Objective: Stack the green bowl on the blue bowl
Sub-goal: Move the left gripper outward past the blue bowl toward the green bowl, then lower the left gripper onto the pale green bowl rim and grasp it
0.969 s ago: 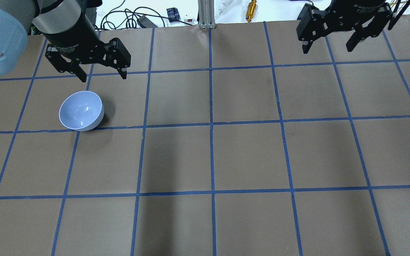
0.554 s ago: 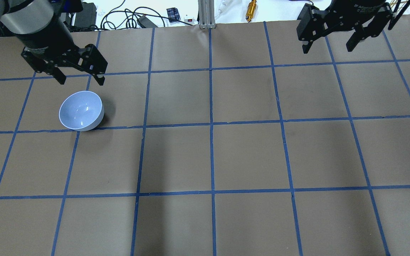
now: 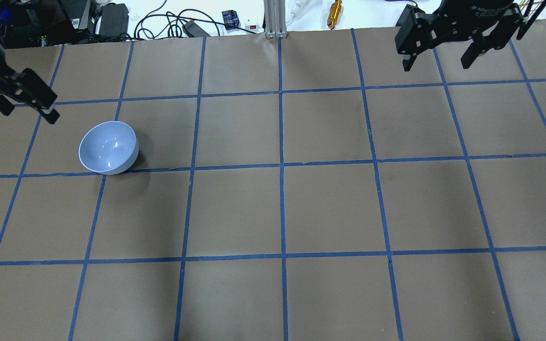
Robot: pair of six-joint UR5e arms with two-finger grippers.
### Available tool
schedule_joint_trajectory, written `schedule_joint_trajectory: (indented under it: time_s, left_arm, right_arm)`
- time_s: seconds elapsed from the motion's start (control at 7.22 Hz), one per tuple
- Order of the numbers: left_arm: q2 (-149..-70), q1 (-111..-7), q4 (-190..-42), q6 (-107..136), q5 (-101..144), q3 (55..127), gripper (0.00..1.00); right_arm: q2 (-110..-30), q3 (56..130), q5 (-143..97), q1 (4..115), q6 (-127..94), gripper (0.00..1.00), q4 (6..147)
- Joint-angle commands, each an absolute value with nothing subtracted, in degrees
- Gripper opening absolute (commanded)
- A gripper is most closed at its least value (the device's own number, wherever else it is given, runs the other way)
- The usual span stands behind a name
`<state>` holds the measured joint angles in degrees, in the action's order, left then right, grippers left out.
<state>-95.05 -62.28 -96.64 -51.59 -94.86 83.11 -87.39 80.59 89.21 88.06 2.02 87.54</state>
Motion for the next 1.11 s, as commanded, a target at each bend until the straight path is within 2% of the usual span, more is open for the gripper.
schedule_joint_trajectory:
  time_s: [0.0, 0.28, 0.69, 0.97]
  left_arm:
    - [-101.2, -49.6, -89.9, -79.5, -95.6, 82.4, 1.0]
    - [-110.6, -45.2, -78.0, -101.6, -95.6, 78.8, 1.0]
    - [-125.8, -40.7, -76.7, -118.9, -94.9, 64.7, 1.0]
    - [-132.2, -38.6, -76.8, -129.2, -94.7, 60.0, 1.0]
  right_arm:
    - [-87.4, 80.6, 89.3, 88.1, 2.0, 1.0, 87.5]
    - [-87.4, 80.6, 89.2, 88.1, 2.0, 1.0, 87.5]
    - [-87.4, 80.6, 89.3, 88.1, 2.0, 1.0, 87.5]
    - [-87.5, 80.6, 89.2, 88.1, 2.0, 1.0, 87.5]
